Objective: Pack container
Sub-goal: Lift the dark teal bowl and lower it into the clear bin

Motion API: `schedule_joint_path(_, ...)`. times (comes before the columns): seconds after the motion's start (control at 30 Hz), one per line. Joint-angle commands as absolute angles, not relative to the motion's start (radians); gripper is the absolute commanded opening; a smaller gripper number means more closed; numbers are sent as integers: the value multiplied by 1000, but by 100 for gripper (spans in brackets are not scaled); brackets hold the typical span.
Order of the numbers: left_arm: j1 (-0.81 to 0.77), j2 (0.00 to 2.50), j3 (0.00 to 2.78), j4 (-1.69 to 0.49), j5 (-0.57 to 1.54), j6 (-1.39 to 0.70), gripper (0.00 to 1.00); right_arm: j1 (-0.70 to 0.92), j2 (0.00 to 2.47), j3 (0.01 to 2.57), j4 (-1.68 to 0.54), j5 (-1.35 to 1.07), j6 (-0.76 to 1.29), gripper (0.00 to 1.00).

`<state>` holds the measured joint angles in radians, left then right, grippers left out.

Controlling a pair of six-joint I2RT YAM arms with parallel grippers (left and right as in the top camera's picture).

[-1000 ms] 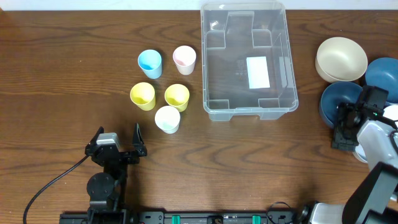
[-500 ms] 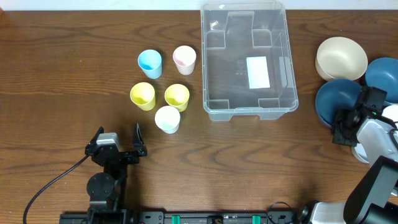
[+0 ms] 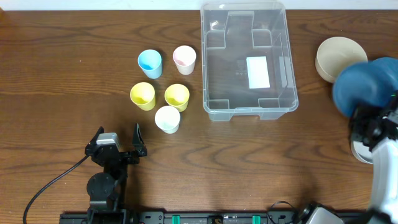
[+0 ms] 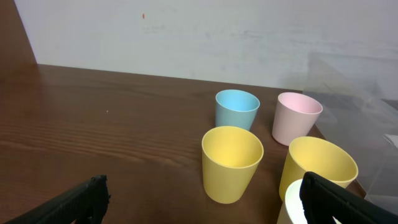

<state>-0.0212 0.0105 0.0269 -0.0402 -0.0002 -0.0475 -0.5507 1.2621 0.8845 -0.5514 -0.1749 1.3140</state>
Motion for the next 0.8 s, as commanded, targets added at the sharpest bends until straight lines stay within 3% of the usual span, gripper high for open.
schedule_joint_path(0.0, -16, 5, 4, -73, -12, -30, 98, -548, 1131, 1024, -517, -255, 1258, 2)
schedule_joint_path(0.1, -16, 5, 4, -73, -12, -31, 98, -489, 1089, 1131, -416, -267, 1200, 2)
schedule_joint_path(0.27, -16, 5, 4, -73, -12, -30, 98, -224, 1172, 1262, -252, -235, 1075, 1)
schedule_joint_path(0.43, -16, 5, 4, -73, -12, -30, 98, 23, 1388, 1366, -289, -96, 956, 1)
schedule_joint_path(0.77, -16, 5, 4, -73, -12, -30, 98, 111, 1744, 1463, -334, -260, 953, 2)
